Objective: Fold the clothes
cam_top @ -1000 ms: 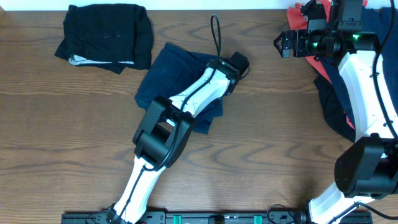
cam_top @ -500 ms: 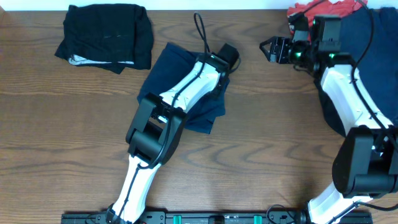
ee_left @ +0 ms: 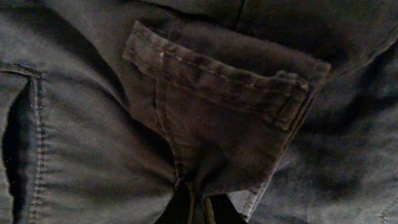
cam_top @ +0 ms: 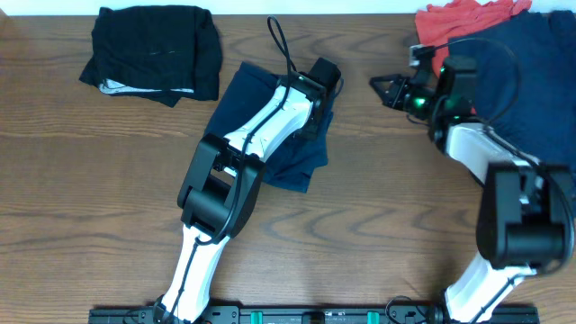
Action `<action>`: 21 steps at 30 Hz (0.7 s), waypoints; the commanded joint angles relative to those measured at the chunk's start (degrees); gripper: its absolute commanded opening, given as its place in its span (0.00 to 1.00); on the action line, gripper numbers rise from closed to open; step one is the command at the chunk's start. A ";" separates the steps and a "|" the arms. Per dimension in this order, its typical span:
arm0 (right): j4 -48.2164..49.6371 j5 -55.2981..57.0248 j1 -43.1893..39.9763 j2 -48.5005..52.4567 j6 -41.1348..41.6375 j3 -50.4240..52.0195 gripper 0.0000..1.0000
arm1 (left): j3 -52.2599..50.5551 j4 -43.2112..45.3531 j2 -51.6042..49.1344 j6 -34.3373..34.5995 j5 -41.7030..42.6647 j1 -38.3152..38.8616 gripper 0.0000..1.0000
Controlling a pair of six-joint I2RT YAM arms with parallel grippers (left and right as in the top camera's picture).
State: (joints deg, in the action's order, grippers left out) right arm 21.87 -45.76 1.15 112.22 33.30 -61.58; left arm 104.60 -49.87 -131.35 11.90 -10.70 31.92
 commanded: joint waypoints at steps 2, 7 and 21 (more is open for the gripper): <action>9.09 -12.04 2.43 7.72 8.90 0.83 0.01 | -0.44 0.50 1.81 1.55 2.69 -0.09 0.06; 16.74 -16.35 4.22 15.21 10.47 0.00 0.01 | -0.44 0.81 1.81 1.57 2.82 -0.11 0.06; 14.60 -22.73 6.93 23.26 0.66 -6.10 0.01 | -0.44 1.33 1.81 1.55 2.80 -0.09 0.06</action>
State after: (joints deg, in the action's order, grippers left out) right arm 37.74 -67.70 7.20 134.23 38.15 -66.92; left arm 104.60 -48.77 -131.35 12.29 -9.28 31.92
